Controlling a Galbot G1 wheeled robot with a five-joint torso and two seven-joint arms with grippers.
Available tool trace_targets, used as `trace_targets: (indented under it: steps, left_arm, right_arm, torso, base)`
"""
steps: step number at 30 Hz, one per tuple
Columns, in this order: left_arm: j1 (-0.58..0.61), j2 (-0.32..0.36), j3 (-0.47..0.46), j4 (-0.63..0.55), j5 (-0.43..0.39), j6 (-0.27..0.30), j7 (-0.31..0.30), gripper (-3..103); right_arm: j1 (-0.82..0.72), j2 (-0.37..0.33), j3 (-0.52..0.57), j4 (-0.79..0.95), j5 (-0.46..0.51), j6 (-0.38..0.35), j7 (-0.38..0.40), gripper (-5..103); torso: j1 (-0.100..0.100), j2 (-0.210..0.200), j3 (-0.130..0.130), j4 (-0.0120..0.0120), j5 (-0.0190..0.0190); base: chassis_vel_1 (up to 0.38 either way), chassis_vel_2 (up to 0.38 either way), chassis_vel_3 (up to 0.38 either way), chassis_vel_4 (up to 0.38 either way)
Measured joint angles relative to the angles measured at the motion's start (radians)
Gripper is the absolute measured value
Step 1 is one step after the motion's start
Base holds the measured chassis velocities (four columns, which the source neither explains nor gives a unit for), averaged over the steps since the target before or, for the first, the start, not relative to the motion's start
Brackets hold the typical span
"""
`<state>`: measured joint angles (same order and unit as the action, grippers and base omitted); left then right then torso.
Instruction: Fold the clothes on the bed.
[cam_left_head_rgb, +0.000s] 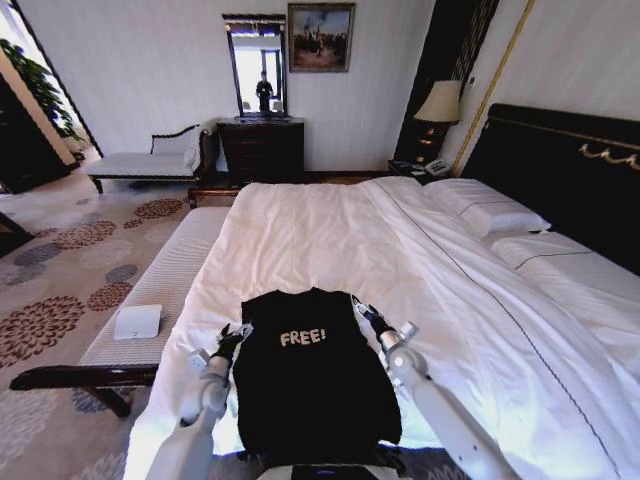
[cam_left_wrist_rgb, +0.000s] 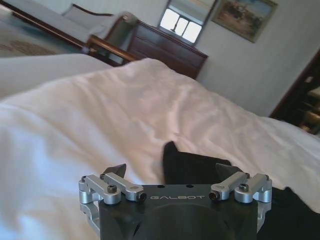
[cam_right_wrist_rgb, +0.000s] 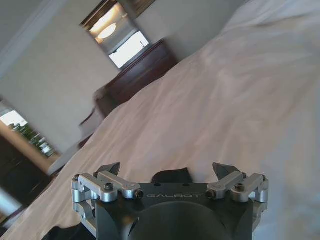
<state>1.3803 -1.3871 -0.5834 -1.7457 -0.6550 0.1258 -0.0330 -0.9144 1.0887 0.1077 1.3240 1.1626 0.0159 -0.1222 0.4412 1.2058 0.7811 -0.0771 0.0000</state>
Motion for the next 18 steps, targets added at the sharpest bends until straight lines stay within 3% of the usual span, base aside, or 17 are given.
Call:
trace_targets:
  steps: [2,4,8,18]
  left_arm:
    - [0.021,-0.009,-0.026,-0.018,0.006,0.0,-0.002,100]
    - [0.023,-0.01,-0.028,-0.02,0.006,0.0,-0.002,100]
    - [0.045,-0.014,-0.079,-0.063,-0.005,0.0,-0.003,100]
    - [0.071,-0.01,-0.098,-0.099,-0.009,-0.001,-0.005,100]
  right_arm:
    - [0.056,0.005,-0.046,-0.067,0.0,-0.01,-0.059,100]
    - [0.061,0.006,-0.05,-0.074,0.0,-0.011,-0.064,100]
    - [0.187,0.057,-0.128,-0.238,-0.016,-0.026,-0.185,100]
    - [0.247,0.11,-0.123,-0.349,-0.044,0.002,-0.185,99]
  torso:
    - [0.0,0.0,0.0,0.0001,0.0001]
    - [0.0,0.0,0.0,0.0001,0.0]
    - [0.0,0.0,0.0,0.0001,0.0]
    - [0.0,0.0,0.0,0.0,0.0001]
  base:
    - [0.0,0.0,0.0,0.0]
    - [0.0,0.0,0.0,0.0]
    - [0.0,0.0,0.0,0.0]
    - [0.0,0.0,0.0,0.0]
